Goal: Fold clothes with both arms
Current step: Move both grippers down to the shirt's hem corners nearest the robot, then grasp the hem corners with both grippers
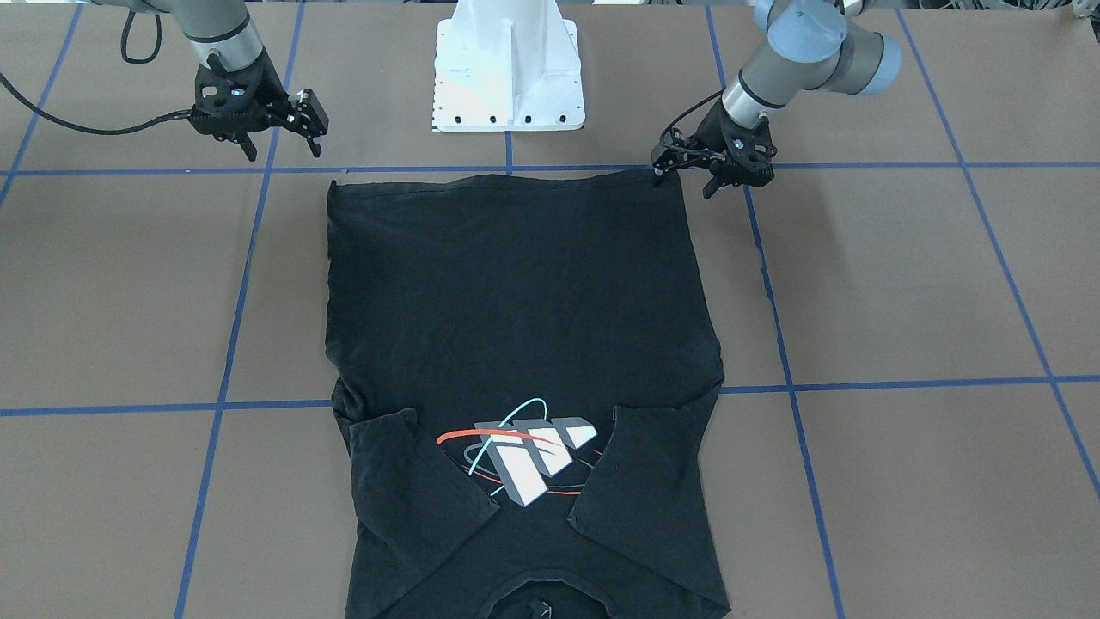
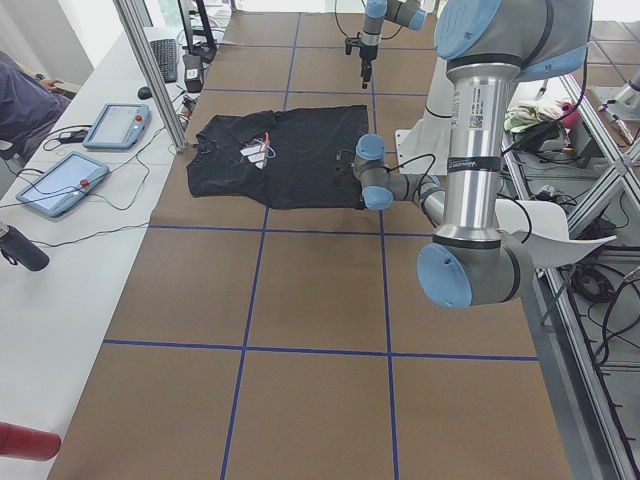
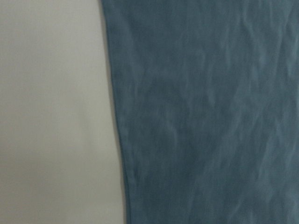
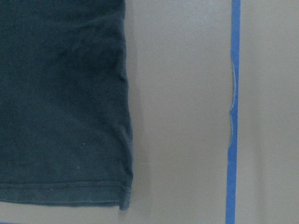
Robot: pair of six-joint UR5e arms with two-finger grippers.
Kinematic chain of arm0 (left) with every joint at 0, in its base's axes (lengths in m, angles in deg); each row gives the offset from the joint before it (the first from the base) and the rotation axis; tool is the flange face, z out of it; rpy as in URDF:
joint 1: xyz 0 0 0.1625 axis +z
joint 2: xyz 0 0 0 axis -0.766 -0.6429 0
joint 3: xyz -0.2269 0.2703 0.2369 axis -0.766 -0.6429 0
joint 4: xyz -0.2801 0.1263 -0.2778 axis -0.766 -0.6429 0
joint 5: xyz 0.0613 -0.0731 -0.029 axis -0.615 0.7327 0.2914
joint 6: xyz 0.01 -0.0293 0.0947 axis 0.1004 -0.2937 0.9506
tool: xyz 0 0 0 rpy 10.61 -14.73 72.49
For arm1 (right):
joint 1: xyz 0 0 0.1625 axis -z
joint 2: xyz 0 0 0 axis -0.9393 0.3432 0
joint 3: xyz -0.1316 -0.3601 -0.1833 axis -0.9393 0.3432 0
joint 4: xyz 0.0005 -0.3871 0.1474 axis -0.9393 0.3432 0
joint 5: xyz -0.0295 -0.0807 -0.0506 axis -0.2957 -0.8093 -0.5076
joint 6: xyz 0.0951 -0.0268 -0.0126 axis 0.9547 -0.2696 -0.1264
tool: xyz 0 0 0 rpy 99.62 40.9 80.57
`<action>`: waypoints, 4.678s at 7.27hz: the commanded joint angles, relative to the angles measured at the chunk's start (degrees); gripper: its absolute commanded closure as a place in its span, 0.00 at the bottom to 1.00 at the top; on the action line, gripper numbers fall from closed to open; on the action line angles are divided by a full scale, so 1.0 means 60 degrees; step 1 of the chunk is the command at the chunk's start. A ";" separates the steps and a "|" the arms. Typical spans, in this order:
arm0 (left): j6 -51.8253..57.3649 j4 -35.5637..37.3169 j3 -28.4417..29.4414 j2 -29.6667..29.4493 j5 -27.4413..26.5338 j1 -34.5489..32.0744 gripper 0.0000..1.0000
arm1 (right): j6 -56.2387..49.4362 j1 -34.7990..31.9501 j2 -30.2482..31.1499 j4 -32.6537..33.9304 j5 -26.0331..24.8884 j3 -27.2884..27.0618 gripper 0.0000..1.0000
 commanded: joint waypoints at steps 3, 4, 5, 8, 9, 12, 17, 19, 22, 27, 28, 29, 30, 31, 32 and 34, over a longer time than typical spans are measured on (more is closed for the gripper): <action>-0.0315 0.0000 0.0046 0.0048 -0.0113 0.0442 0.25 | 0.0088 0.0148 0.0498 -0.0819 -0.0130 -0.0029 0.00; -0.0315 0.0015 0.0104 0.0048 -0.0113 0.0471 0.34 | 0.0088 0.0148 0.0498 -0.0819 -0.0145 -0.0029 0.00; -0.0315 0.0015 0.0119 0.0048 -0.0113 0.0544 0.37 | 0.0088 0.0148 0.0498 -0.0819 -0.0145 -0.0029 0.00; -0.0315 0.0000 0.0236 0.0048 -0.0084 0.0603 0.42 | 0.0088 0.0148 0.0498 -0.0819 -0.0145 -0.0015 0.00; -0.0315 0.0000 0.0251 0.0048 -0.0040 0.0603 0.52 | 0.0088 0.0148 0.0498 -0.0819 -0.0145 -0.0015 0.00; -0.0329 0.0000 0.0134 0.0077 0.0048 0.0603 1.00 | 0.0088 0.0148 0.0498 -0.0819 -0.0145 -0.0015 0.00; -0.0329 0.0058 -0.0099 0.0106 0.0063 0.0559 1.00 | 0.0088 0.0177 0.0483 -0.0819 -0.0145 0.0029 0.00; -0.0344 0.0073 -0.0159 0.0091 0.0063 0.0559 1.00 | 0.0190 0.0279 0.0498 -0.0834 -0.0290 0.0160 0.00; -0.0344 0.0030 -0.0218 0.0091 0.0033 0.0559 1.00 | 0.0337 0.0703 0.0469 -0.0922 -0.0716 0.0394 0.00; -0.0520 0.0015 -0.0481 0.0077 -0.0084 0.0559 1.00 | 0.1317 0.1421 -0.0995 -0.1962 -0.1710 0.2136 0.09; -0.0520 0.0015 -0.0467 0.0091 -0.0098 0.0559 1.00 | 0.1319 0.1422 -0.0996 -0.1962 -0.1756 0.2124 0.14; -0.0520 0.0015 -0.0467 0.0091 -0.0098 0.0574 1.00 | 0.1304 0.1422 -0.0967 -0.1889 -0.1858 0.2124 0.22; -0.0520 0.0015 -0.0467 0.0091 -0.0098 0.0574 1.00 | 0.1304 0.1408 -0.0909 -0.1874 -0.1946 0.2081 0.31; -0.0520 0.0015 -0.0467 0.0091 -0.0098 0.0574 1.00 | 0.1304 0.1393 -0.0850 -0.1860 -0.1961 0.2022 0.41; -0.0520 0.0015 -0.0467 0.0091 -0.0098 0.0574 1.00 | 0.1304 0.1393 -0.0850 -0.1845 -0.1976 0.2022 0.52; -0.0520 0.0029 -0.0452 0.0091 -0.0098 0.0574 1.00 | 0.1304 0.1393 -0.0850 -0.1845 -0.1962 0.2022 0.76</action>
